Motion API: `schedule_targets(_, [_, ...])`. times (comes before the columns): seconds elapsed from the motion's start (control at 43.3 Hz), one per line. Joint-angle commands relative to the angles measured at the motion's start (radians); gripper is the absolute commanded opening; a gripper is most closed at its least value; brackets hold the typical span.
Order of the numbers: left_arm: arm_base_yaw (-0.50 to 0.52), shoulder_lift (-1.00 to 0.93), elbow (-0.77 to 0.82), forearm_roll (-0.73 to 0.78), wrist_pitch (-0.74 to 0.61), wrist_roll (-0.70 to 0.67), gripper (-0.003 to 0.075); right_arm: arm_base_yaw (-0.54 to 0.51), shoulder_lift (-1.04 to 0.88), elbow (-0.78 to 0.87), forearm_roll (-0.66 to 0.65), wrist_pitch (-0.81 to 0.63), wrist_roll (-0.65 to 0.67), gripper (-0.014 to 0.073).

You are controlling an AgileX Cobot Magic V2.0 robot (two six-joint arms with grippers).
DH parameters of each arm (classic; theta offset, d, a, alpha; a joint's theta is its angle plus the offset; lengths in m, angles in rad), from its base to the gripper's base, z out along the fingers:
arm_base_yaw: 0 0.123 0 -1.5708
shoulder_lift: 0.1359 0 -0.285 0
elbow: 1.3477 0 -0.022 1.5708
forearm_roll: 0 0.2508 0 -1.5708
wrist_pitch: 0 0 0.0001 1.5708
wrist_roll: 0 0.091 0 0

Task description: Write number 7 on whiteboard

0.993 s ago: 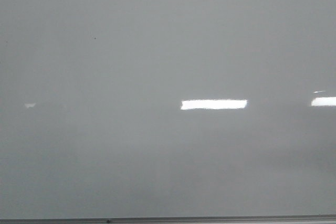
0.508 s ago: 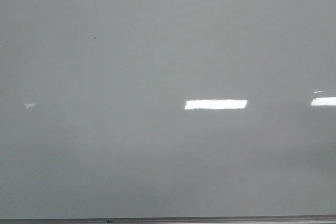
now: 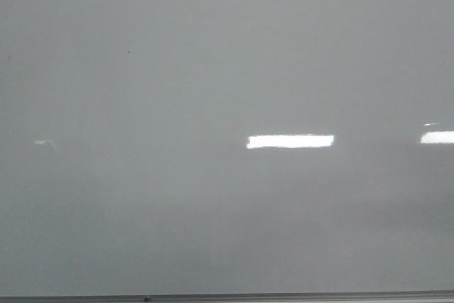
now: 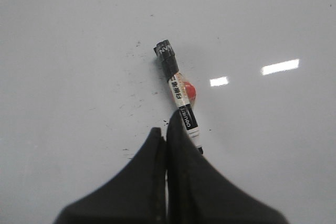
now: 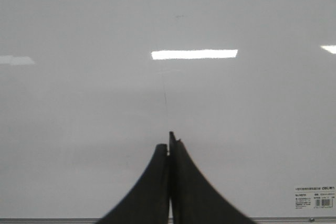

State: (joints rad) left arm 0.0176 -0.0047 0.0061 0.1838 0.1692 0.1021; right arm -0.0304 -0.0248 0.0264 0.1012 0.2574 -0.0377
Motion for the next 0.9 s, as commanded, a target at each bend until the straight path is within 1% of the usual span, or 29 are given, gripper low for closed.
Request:
schedule_targets(0.0, [0.003, -0.014, 0.003, 0.033, -0.090, 0.001, -0.0020, 0.004, -0.005, -0.004, -0.006, -0.078, -0.002, -0.0069])
schedule_targets(0.115, [0.003, -0.014, 0.003, 0.033, -0.094, 0.001, -0.0020, 0.004, -0.005, -0.004, -0.006, -0.081, -0.003, -0.0069])
schedule_targets(0.3, [0.003, -0.014, 0.003, 0.033, -0.097, 0.001, -0.0020, 0.004, -0.005, -0.004, -0.006, -0.136, -0.003, -0.0069])
schedule_targets(0.416, [0.003, -0.014, 0.003, 0.030, -0.113, 0.001, -0.0020, 0.004, -0.005, -0.004, -0.004, -0.142, -0.003, -0.0069])
schedule_targets(0.508, [0.003, -0.014, 0.003, -0.029, -0.189, -0.004, -0.0020, 0.004, -0.005, -0.004, 0.029, -0.174, -0.003, -0.0069])
schedule_targets(0.577, [0.003, -0.014, 0.003, -0.100, -0.291, -0.004, -0.0020, 0.004, -0.005, -0.012, 0.068, -0.216, -0.003, -0.0069])
schedule_targets(0.624, [0.003, -0.014, -0.005, -0.154, -0.359, -0.006, -0.0020, 0.004, -0.005, -0.033, 0.082, -0.220, -0.003, -0.0069])
schedule_targets(0.67, [0.003, -0.014, -0.024, -0.212, -0.383, -0.016, -0.0020, 0.004, -0.005, -0.061, 0.082, -0.210, -0.003, -0.0069])
schedule_targets(0.716, [0.003, -0.014, -0.066, -0.267, -0.361, -0.029, -0.0020, 0.004, -0.004, -0.104, 0.080, -0.183, -0.003, -0.0069])
schedule_targets(0.762, [0.003, -0.010, -0.105, -0.282, -0.310, -0.029, -0.0020, 0.004, -0.003, -0.138, 0.077, -0.155, -0.003, -0.0069])
schedule_targets(0.878, [0.003, 0.048, -0.258, -0.275, -0.105, -0.029, -0.0021, 0.004, 0.041, -0.268, 0.077, -0.032, -0.003, -0.0064])
